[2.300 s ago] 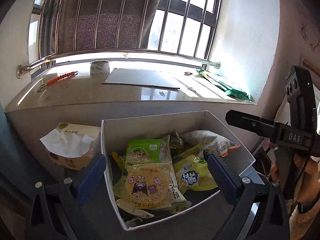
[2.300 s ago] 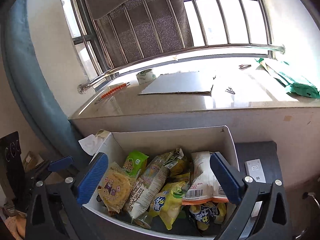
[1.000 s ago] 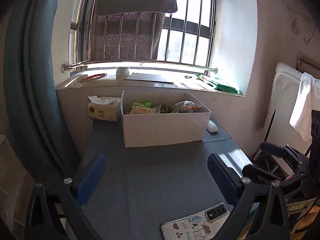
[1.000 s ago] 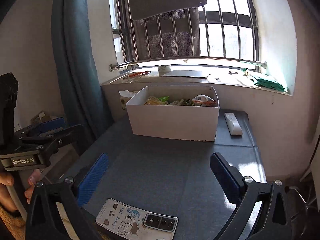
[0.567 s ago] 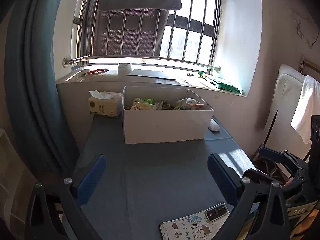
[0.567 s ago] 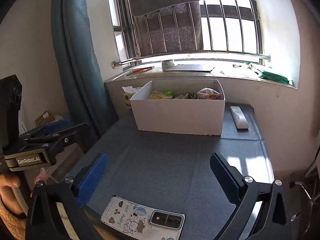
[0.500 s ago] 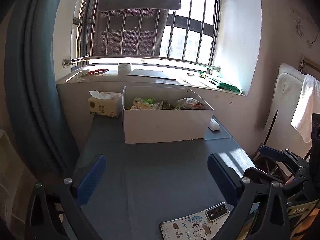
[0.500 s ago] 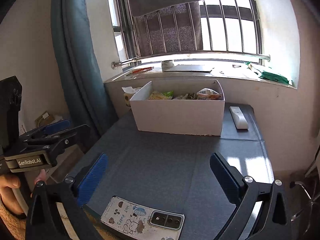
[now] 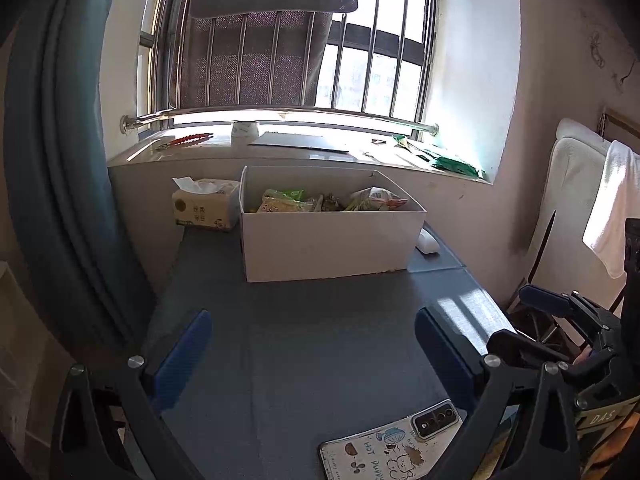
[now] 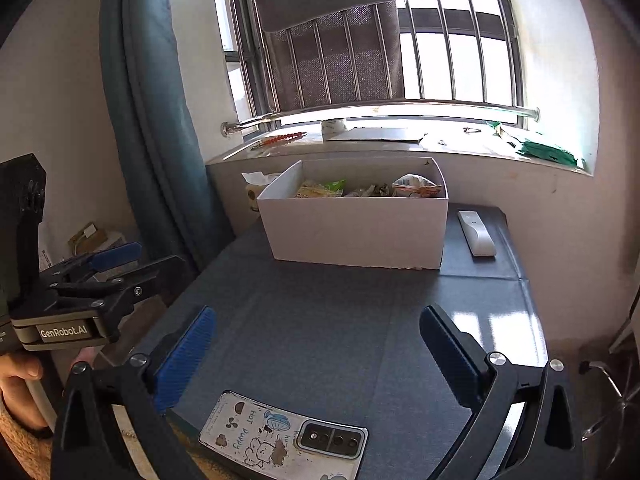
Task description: Organize snacks
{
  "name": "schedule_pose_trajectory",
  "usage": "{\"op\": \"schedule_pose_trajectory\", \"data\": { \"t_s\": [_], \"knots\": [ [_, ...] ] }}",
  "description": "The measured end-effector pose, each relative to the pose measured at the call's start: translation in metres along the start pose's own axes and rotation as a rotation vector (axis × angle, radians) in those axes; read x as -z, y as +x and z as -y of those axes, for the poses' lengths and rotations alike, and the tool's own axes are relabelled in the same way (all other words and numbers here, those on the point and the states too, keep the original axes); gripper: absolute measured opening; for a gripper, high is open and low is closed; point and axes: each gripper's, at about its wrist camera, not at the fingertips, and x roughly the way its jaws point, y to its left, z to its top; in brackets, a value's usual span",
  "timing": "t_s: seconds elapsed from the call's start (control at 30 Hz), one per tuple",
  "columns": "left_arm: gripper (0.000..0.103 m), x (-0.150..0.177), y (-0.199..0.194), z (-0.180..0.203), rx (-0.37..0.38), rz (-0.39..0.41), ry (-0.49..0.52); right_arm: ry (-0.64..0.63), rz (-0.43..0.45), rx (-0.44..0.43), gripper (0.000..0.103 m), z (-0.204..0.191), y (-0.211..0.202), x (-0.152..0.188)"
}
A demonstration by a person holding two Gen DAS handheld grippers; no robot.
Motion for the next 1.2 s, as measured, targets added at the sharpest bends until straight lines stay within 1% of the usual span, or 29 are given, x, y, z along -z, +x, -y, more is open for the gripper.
{"op": "schedule_pose_trajectory", "data": {
  "t_s": [0.17,0.47,0.57,1.2],
  "knots": [
    [0.103,-0.0002,0.0023,-0.0047,0.019,-0.012,-0.025,0.001,-0.008,-0.001,0.103,0.0003,0.0023,-0.0001],
    [0.103,0.002,0.0063,-0.0054,0.007,-0.024,-0.019,0.005,-0.015,-0.008,0.103,0.0002,0.0041,0.0001],
    [0.103,0.0026,0.0077,-0.006,0.017,-0.031,-0.024,0.004,-0.016,-0.008,0.103,-0.0006,0.0052,-0.0007],
    [0.103,0.0026,0.0083,-0.0043,0.013,-0.033,-0.012,-0.001,-0.014,-0.005,0.103,-0.0034,0.0044,-0.0001]
  ]
}}
